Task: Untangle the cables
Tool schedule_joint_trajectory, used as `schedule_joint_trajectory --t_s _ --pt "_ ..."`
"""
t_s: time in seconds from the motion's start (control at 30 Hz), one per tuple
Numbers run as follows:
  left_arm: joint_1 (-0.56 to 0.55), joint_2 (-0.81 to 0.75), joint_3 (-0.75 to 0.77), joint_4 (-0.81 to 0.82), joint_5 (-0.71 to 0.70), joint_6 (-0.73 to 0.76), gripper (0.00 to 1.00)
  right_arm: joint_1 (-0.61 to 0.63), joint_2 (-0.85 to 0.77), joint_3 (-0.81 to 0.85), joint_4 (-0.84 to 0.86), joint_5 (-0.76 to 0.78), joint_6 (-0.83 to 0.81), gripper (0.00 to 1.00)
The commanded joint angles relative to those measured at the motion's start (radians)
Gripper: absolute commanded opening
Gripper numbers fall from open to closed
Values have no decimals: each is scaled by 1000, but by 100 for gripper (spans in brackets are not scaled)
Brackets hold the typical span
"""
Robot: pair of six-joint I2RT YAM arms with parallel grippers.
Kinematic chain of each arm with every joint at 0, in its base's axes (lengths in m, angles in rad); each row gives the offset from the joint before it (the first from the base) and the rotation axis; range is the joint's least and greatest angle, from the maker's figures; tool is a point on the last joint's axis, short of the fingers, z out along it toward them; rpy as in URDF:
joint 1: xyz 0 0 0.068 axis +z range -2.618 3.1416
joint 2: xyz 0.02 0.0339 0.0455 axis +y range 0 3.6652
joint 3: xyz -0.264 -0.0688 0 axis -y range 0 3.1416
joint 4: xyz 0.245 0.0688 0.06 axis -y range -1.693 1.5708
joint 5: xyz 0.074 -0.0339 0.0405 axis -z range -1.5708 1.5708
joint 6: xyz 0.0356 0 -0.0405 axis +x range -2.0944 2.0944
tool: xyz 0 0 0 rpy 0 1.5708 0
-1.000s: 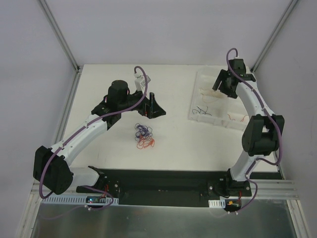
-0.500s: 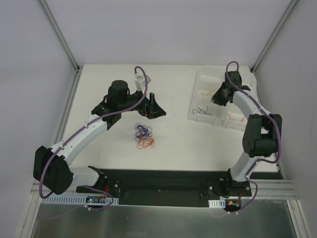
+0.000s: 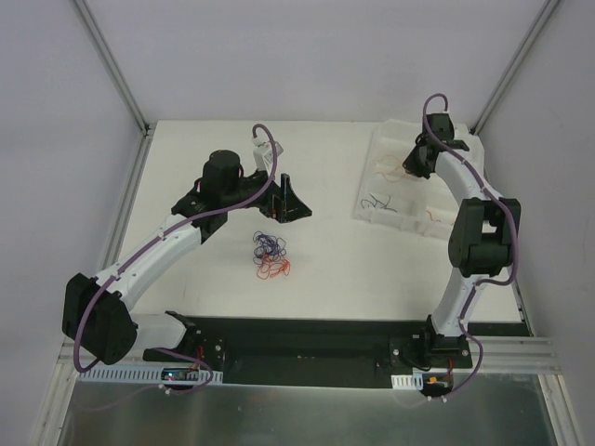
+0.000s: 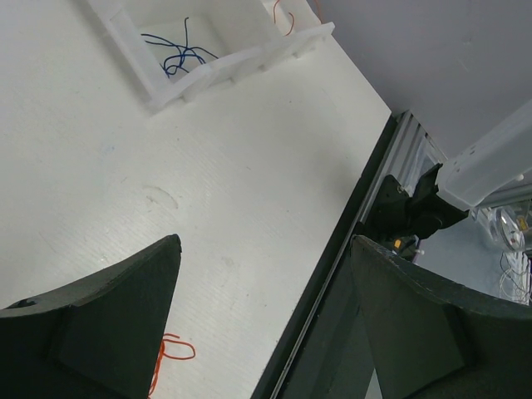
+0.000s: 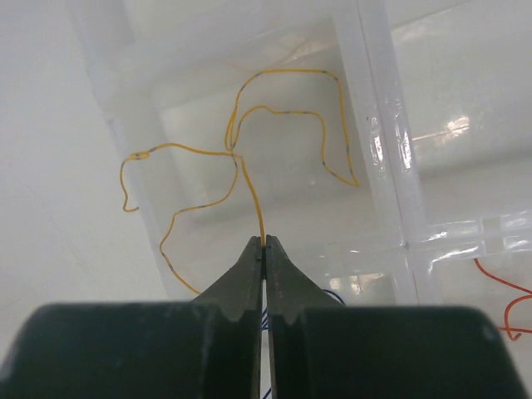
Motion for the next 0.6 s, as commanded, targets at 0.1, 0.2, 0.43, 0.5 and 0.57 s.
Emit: schedule_joint_trajectory --t_s 0.1,0.2,0.43,0.5,0.57 --pt "18 4 4 35 12 -1 82 -23 -48 41 -27 1 -54 1" --pt "18 10 4 34 15 -1 82 -29 11 133 -96 25 -90 0" --pt "19 1 3 34 11 4 82 -20 129 261 -207 151 -196 1" --pt "19 2 3 34 12 4 82 -12 156 284 -212 197 -244 1" --pt "19 4 4 35 14 4 82 -4 180 302 -215 232 -284 1"
